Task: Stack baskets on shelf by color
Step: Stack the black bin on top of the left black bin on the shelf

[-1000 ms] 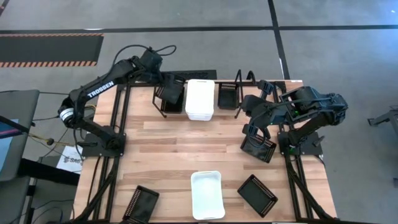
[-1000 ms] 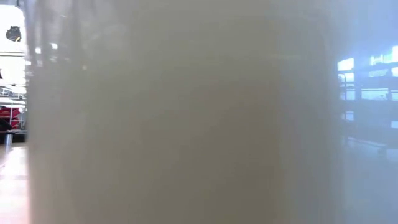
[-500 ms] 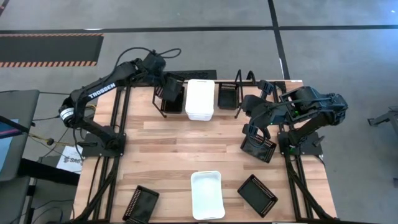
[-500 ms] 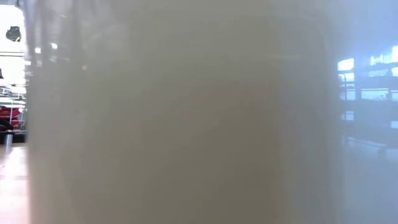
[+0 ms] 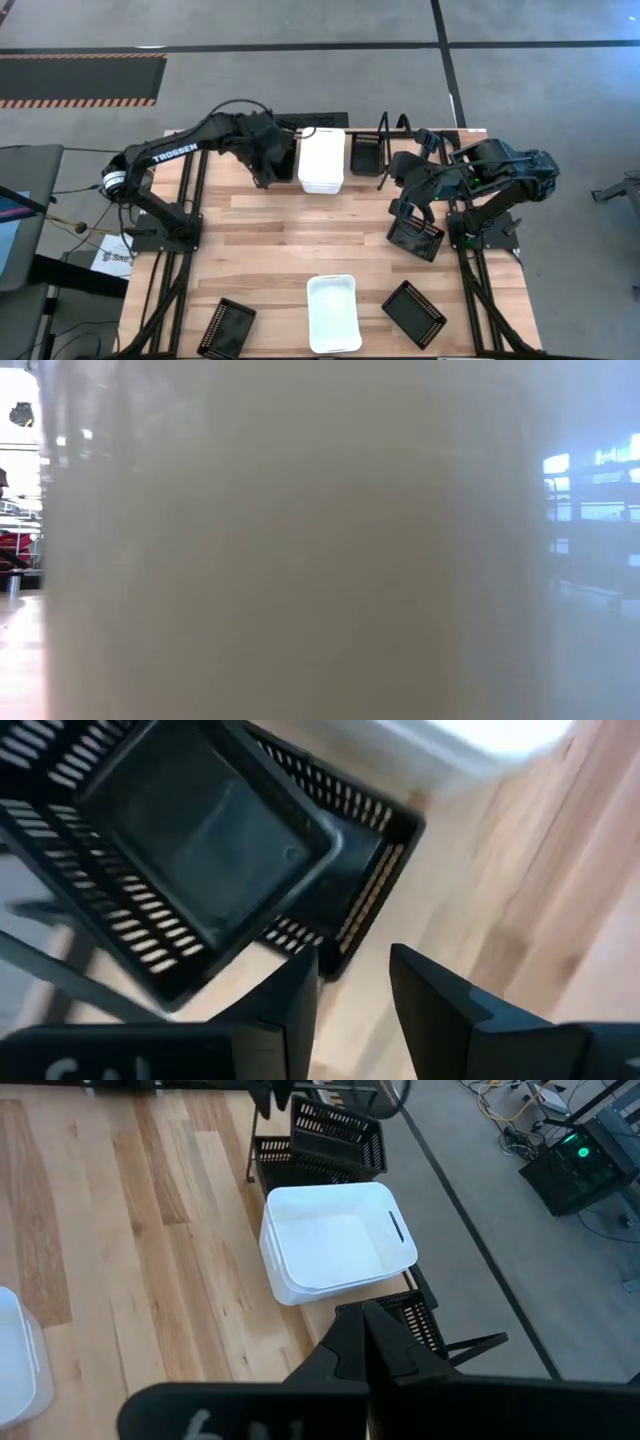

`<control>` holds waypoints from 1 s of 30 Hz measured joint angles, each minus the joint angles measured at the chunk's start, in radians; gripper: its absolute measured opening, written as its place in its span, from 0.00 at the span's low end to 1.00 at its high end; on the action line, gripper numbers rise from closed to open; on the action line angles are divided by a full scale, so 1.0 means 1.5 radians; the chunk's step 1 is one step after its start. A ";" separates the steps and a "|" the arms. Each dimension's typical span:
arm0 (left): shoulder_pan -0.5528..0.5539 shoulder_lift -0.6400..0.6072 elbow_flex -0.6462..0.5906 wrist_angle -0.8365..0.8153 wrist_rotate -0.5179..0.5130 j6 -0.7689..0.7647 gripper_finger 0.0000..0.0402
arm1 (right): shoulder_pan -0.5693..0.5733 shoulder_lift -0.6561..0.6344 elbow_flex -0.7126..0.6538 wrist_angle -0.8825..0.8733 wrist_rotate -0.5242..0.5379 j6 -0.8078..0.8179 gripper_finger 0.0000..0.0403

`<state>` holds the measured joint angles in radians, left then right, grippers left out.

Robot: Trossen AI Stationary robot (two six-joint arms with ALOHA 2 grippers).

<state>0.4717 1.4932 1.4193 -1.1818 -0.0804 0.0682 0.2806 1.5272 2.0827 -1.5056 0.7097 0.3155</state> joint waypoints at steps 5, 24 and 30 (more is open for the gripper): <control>-0.018 0.000 0.000 0.002 -0.010 0.133 0.29 | 0.000 0.000 0.000 0.004 0.000 0.001 0.00; -0.019 0.037 0.000 -0.004 -0.043 0.308 0.29 | 0.000 0.023 0.001 0.027 -0.002 0.000 0.00; -0.020 0.111 -0.001 -0.010 -0.123 0.318 0.29 | 0.001 0.044 0.000 0.017 -0.002 -0.001 0.00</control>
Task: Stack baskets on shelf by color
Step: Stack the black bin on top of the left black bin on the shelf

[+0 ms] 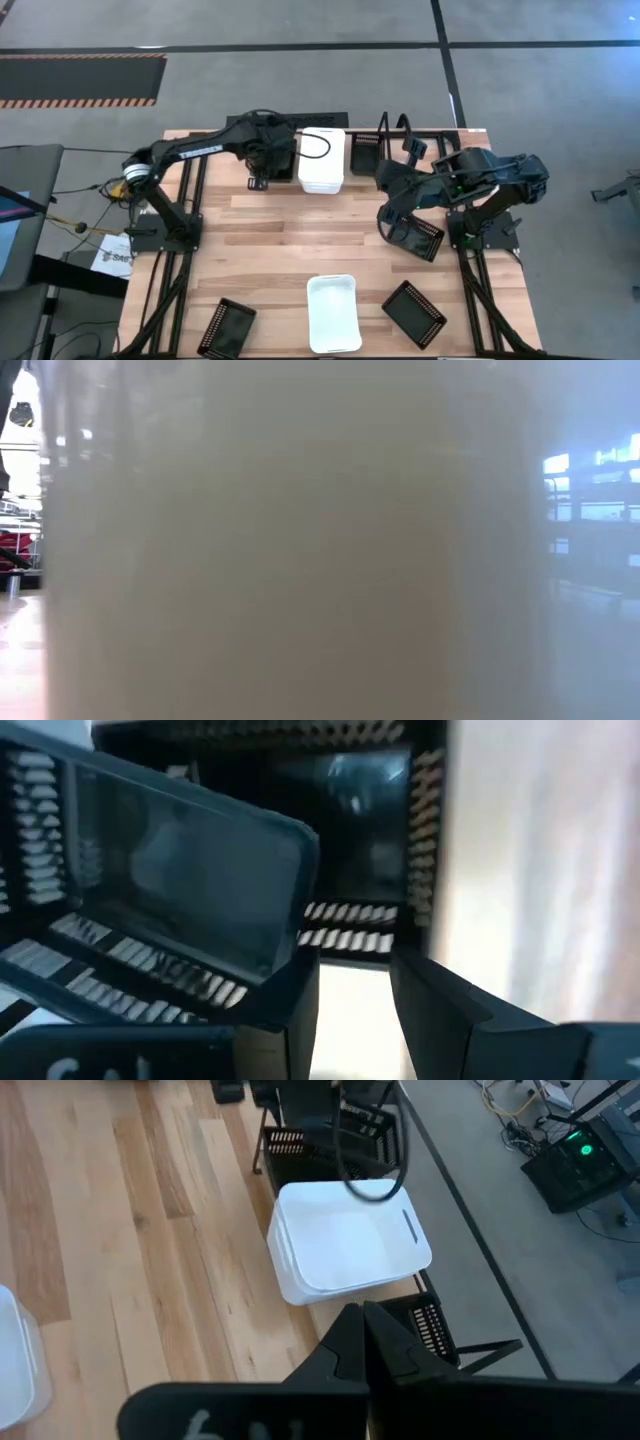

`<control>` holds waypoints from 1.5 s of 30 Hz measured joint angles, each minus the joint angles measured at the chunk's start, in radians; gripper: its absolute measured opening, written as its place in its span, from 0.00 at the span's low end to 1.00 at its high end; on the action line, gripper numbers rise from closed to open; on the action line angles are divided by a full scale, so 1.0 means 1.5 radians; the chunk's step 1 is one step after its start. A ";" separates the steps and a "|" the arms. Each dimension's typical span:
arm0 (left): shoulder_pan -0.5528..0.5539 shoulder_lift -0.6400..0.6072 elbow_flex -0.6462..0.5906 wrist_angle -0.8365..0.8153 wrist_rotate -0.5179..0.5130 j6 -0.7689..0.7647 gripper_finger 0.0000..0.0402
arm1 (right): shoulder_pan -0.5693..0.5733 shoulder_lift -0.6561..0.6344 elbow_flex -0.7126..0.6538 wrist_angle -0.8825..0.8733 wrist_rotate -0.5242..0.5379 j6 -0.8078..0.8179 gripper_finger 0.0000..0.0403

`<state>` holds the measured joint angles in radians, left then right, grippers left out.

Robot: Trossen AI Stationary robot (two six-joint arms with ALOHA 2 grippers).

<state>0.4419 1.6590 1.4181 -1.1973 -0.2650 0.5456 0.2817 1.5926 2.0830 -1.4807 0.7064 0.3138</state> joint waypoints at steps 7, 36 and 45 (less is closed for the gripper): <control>-0.014 0.018 0.001 0.002 -0.060 0.010 0.29 | -0.001 0.001 0.000 -0.001 0.000 0.001 0.00; 0.040 0.019 0.087 -0.012 0.020 0.130 0.29 | -0.006 0.002 0.000 0.000 0.001 0.001 0.00; 0.039 0.019 0.087 -0.011 0.022 0.148 0.29 | -0.006 0.002 0.000 0.002 0.001 0.001 0.00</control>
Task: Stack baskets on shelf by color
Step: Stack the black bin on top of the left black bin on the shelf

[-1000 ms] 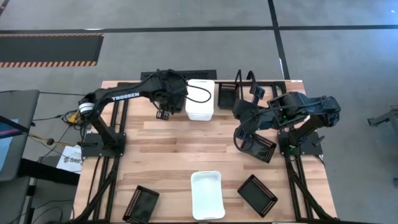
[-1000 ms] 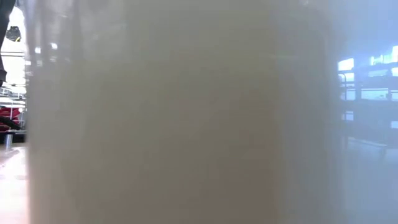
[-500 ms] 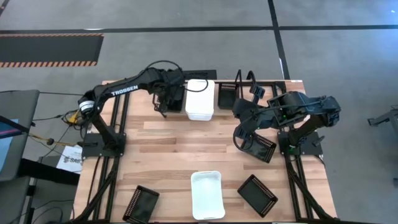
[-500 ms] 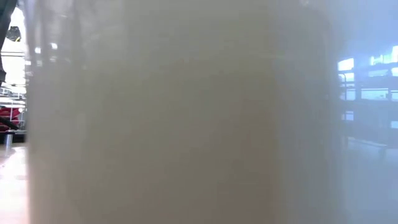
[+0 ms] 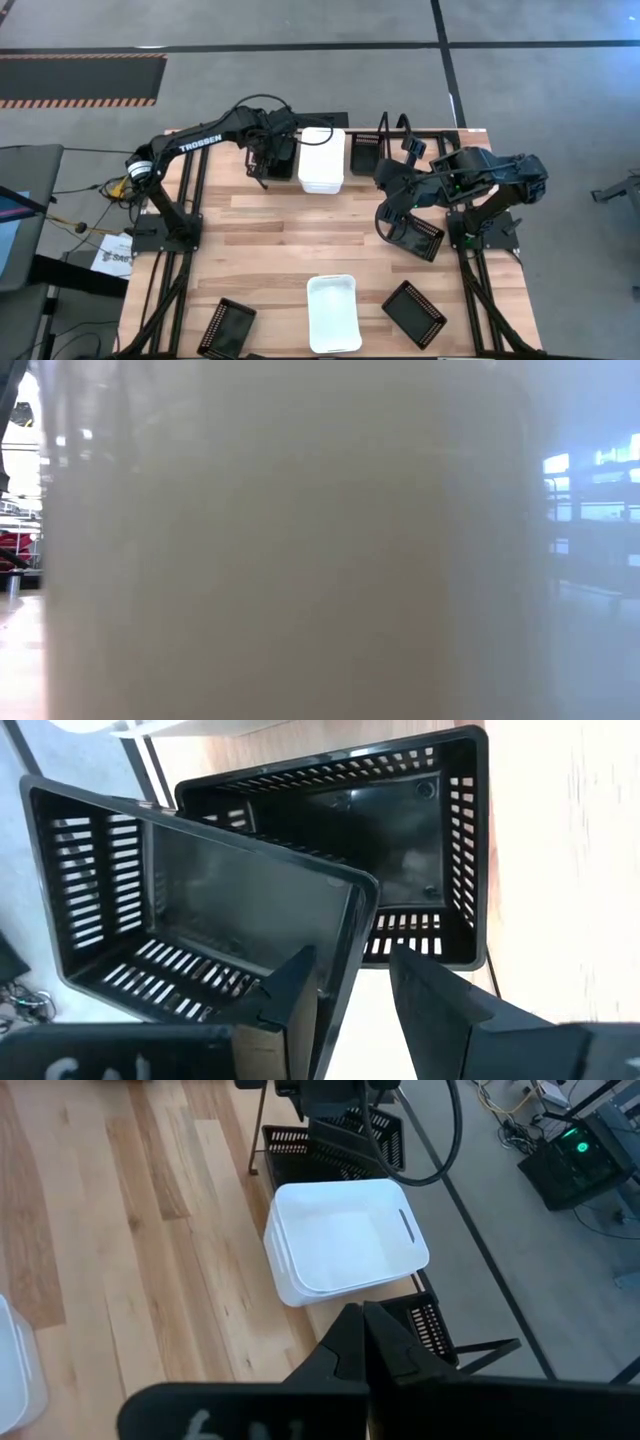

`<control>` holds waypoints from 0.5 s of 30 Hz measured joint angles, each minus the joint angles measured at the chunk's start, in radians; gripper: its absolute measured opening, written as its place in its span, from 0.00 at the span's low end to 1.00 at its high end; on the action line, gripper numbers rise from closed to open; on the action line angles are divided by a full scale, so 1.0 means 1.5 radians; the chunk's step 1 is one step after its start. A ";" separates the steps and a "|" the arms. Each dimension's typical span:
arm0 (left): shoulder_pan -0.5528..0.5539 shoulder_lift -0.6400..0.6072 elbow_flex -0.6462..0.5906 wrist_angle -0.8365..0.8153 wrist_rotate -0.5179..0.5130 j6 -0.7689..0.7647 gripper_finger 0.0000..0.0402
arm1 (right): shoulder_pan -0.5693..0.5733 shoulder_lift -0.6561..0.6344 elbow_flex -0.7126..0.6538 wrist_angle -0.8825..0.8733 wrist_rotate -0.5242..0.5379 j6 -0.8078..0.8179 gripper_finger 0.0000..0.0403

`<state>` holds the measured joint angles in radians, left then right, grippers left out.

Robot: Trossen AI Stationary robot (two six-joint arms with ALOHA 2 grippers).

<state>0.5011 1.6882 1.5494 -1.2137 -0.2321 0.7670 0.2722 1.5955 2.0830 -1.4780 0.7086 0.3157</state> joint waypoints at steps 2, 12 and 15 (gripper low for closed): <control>0.001 0.000 0.000 0.000 0.000 0.006 0.29 | 0.000 0.000 0.000 0.002 0.000 0.000 0.00; 0.001 0.000 0.000 0.000 0.030 0.017 0.29 | 0.002 0.000 0.000 0.007 0.000 0.000 0.00; 0.001 0.000 0.000 0.000 0.030 0.018 0.29 | 0.002 0.000 0.000 0.007 0.000 0.000 0.00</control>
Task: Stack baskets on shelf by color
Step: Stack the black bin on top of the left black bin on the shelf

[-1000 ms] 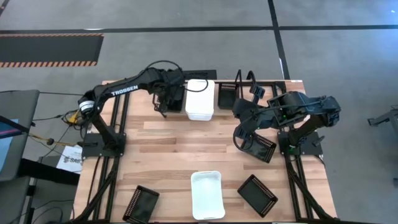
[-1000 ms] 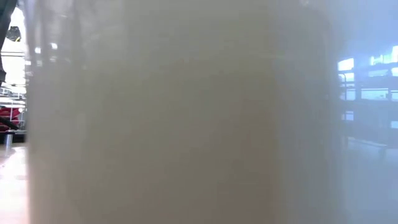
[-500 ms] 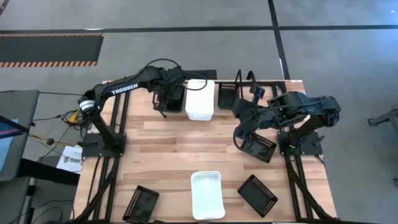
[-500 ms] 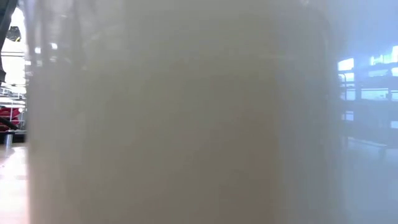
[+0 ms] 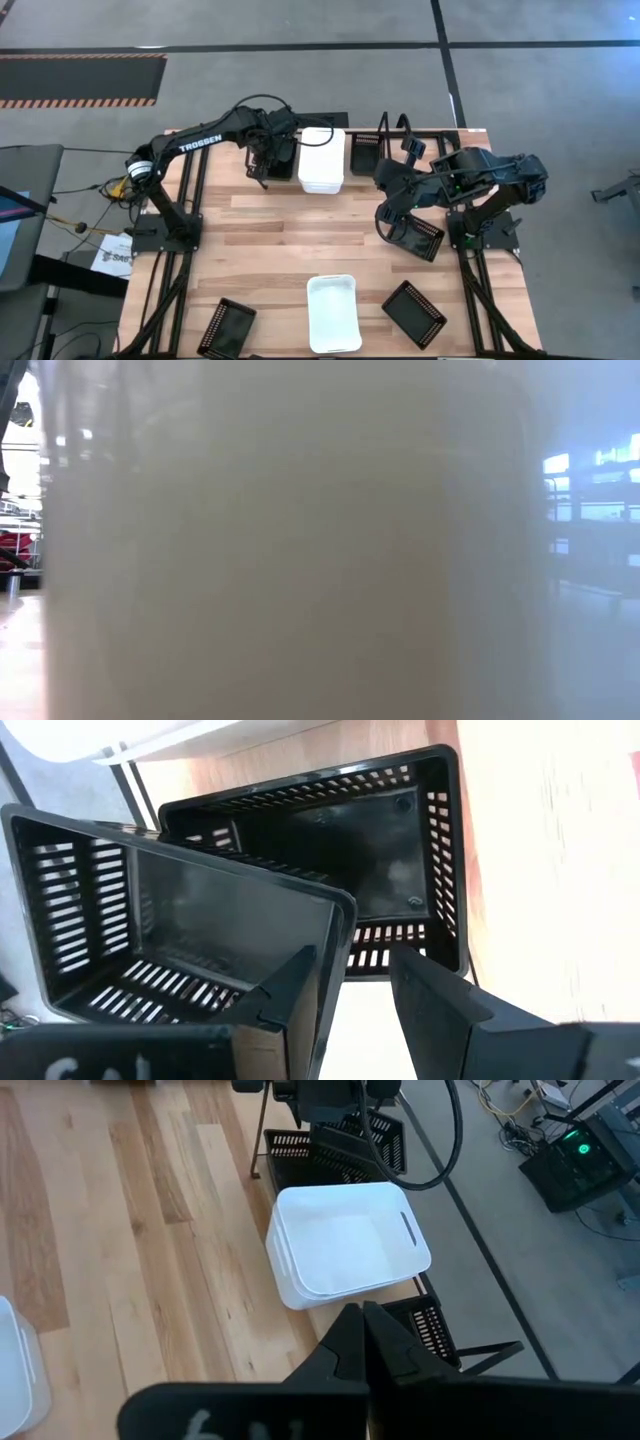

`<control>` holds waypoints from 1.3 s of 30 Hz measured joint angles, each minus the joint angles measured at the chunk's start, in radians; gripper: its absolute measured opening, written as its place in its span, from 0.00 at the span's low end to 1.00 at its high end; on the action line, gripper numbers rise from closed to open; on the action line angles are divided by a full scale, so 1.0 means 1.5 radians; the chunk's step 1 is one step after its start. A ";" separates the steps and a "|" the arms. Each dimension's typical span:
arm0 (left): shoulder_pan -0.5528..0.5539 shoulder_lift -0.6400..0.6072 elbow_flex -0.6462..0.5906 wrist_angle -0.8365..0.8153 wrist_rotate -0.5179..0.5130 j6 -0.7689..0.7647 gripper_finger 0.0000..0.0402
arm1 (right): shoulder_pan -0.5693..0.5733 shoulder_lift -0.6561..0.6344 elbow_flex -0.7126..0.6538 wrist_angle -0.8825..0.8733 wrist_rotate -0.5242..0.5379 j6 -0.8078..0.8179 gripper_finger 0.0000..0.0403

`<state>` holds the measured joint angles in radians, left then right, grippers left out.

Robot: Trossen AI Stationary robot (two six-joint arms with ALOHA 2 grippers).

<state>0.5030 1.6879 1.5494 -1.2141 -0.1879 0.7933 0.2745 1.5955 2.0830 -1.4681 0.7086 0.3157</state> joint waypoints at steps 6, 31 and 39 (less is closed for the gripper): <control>0.001 0.001 0.000 0.000 -0.001 0.000 0.29 | 0.000 0.000 0.000 0.000 0.000 0.000 0.00; -0.032 0.053 -0.001 0.000 -0.034 -0.155 0.01 | 0.009 -0.001 0.000 -0.003 0.000 -0.001 0.00; -0.073 0.053 0.079 -0.001 -0.038 -0.191 0.00 | 0.009 -0.001 0.000 -0.003 0.000 0.000 0.00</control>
<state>0.3934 1.7676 1.6683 -1.2150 -0.2447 0.5072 0.2874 1.5948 2.0830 -1.4727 0.7086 0.3157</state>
